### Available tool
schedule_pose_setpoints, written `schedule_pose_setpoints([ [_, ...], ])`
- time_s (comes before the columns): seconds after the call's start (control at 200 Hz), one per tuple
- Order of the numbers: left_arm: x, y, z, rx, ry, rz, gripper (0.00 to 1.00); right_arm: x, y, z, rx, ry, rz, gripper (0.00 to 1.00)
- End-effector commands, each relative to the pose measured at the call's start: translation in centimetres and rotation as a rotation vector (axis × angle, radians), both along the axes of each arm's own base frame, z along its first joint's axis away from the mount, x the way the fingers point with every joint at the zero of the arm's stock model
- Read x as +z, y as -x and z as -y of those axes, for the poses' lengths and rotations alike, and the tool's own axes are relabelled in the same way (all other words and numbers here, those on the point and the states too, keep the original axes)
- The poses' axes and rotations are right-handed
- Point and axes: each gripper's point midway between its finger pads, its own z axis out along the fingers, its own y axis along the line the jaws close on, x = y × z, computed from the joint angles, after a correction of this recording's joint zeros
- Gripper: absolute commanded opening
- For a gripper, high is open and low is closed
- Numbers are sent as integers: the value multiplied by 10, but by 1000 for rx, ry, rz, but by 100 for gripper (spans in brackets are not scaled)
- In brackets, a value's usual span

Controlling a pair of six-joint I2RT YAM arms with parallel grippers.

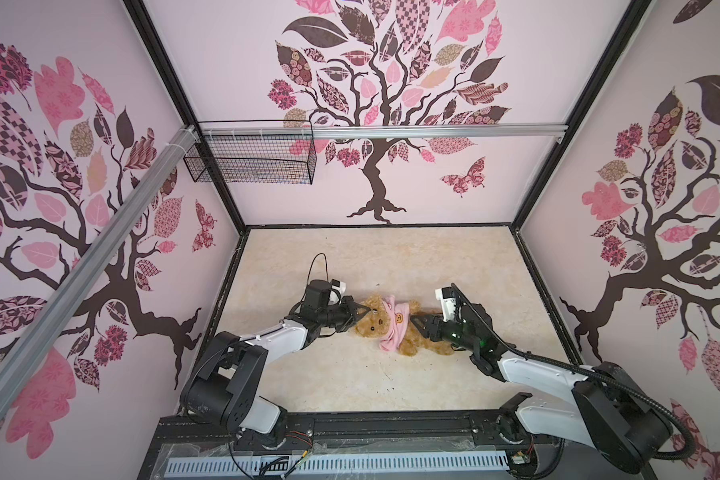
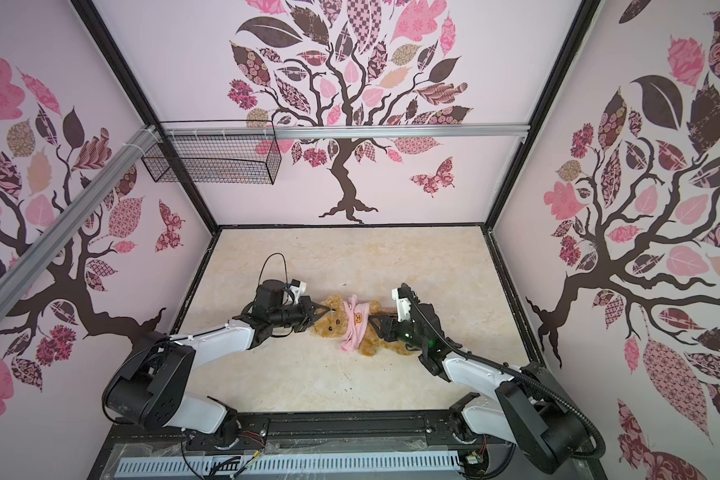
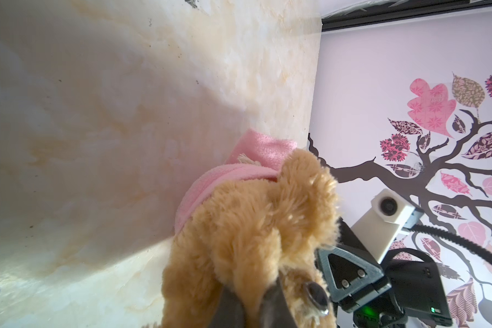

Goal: Dress the teddy bear

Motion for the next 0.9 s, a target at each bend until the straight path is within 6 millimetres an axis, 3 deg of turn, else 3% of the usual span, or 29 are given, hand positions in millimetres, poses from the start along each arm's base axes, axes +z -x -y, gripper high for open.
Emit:
schedule_pose_setpoints([
  [0.0, 19, -10, 3, -10, -9, 81, 0, 1, -3, -7, -3, -50, -71, 45],
  [0.415, 18, -7, 6, -20, -14, 81, 0, -10, -10, -22, 41, -109, -119, 32],
  [0.895, 15, -7, 7, -25, -26, 81, 0, -5, -18, -40, 76, -149, -125, 22],
])
